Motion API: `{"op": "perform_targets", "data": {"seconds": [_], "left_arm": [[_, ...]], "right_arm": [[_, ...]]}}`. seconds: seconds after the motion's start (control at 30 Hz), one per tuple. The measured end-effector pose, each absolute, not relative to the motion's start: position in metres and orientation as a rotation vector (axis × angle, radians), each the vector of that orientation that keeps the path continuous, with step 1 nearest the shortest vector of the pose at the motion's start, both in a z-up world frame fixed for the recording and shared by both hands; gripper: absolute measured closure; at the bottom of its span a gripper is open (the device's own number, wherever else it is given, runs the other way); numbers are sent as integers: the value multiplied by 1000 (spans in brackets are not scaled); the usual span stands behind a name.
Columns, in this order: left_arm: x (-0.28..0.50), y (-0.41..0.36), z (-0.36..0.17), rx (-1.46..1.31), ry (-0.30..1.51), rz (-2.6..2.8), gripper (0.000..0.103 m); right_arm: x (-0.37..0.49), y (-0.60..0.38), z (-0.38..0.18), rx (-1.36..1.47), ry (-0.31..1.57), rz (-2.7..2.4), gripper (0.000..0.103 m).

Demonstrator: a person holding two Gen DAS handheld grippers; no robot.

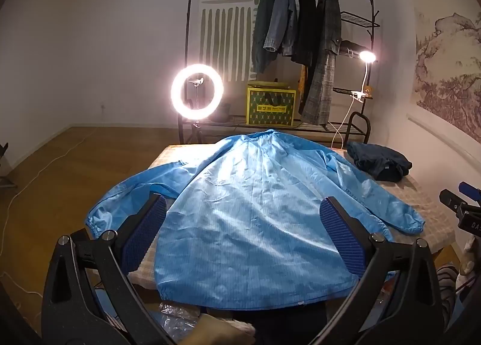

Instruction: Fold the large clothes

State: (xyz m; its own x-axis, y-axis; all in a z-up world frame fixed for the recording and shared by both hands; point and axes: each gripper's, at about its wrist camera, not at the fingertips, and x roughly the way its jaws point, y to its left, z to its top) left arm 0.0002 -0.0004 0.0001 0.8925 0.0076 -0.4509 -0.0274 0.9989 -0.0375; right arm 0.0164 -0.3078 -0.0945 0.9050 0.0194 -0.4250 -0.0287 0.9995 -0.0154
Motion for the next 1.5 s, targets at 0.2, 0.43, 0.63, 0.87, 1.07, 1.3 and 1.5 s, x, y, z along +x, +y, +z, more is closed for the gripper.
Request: {"op": "perform_targets", "data": {"seconds": [0.2, 0.43, 0.63, 0.87, 1.07, 1.3, 1.5], "left_arm": [[2, -6, 1, -41, 457, 22, 0], [1, 3, 7, -57, 449, 22, 0], [-1, 2, 10, -61, 444, 25, 0], [0, 1, 15, -66, 440, 26, 0], [-1, 2, 15, -66, 438, 24, 0], [-1, 2, 15, -67, 437, 24, 0], [-2, 2, 14, -67, 434, 26, 0]], "right_arm": [[16, -308, -95, -22, 437, 25, 0], [17, -307, -91, -26, 436, 22, 0], [16, -307, -94, -28, 431, 24, 0], [14, -306, -92, -27, 428, 28, 0], [14, -308, -92, -20, 426, 25, 0], [14, -309, -92, -20, 425, 25, 0], [14, -309, -92, -20, 425, 27, 0]]}}
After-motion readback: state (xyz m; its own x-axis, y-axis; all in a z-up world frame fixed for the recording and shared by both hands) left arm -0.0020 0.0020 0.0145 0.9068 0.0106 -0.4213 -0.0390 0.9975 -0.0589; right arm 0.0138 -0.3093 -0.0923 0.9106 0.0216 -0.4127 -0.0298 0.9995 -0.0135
